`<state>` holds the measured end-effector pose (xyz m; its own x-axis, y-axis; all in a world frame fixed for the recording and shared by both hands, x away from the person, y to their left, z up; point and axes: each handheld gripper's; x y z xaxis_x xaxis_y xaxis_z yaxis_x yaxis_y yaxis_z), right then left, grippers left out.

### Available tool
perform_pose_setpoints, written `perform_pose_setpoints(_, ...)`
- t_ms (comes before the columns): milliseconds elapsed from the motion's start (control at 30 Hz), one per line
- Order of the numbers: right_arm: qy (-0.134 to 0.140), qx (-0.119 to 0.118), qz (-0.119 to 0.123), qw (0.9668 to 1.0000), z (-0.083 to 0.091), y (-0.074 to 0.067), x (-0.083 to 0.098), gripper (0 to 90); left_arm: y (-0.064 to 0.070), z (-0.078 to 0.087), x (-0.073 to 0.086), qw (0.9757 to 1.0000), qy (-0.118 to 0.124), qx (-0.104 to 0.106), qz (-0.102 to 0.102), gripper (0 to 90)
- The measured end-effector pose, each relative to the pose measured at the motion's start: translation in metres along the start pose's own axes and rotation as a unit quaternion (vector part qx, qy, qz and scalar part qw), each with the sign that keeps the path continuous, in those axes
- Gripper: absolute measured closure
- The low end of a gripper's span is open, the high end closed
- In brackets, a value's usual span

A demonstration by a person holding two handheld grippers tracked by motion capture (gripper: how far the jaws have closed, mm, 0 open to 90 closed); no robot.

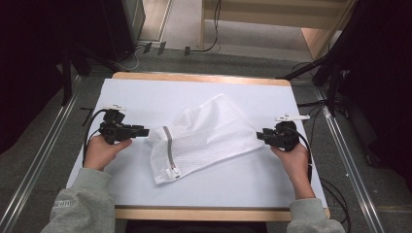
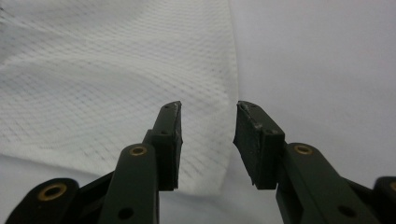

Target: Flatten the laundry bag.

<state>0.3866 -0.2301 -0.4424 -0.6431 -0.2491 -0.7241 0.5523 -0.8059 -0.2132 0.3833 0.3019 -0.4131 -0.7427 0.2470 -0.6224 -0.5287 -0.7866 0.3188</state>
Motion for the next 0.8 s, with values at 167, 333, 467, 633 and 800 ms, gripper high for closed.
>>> perform_pose_setpoints(167, -0.007, 0.005, -0.014, 0.9999, 0.003, 0.005, 0.013, 62.3, -0.007, -0.022, 0.0, 0.9996, -0.025, -0.003, -0.014, 59.4)
perform_pose_setpoints(333, -0.017, 0.013, -0.019, 0.9996, 0.003, 0.01, 0.022, 61.4, -0.011, -0.032, 0.003, 0.9991, -0.036, -0.012, -0.017, 57.1)
perform_pose_setpoints(467, -0.021, 0.013, -0.032, 0.9992, 0.0, 0.013, 0.027, 61.1, -0.009, -0.039, 0.005, 0.9974, -0.06, -0.02, -0.034, 55.7)
perform_pose_setpoints(633, -0.028, 0.009, -0.041, 0.9987, -0.003, 0.016, 0.029, 60.9, -0.012, -0.039, 0.009, 0.9986, -0.049, -0.003, -0.02, 67.0)
perform_pose_setpoints(800, -0.03, 0.006, -0.045, 0.9985, -0.007, 0.016, 0.029, 60.6, -0.015, -0.041, 0.011, 0.9986, -0.051, -0.002, -0.011, 80.3)
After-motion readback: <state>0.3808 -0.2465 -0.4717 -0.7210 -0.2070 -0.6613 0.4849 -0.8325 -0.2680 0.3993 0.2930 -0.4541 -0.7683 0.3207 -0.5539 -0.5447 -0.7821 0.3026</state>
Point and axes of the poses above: each handheld gripper's, and its own axes: z roughly backward along the jaws, x roughly out of its underside, y roughly to its right, and after that the axes turned 3 degrees about -x, right-handed
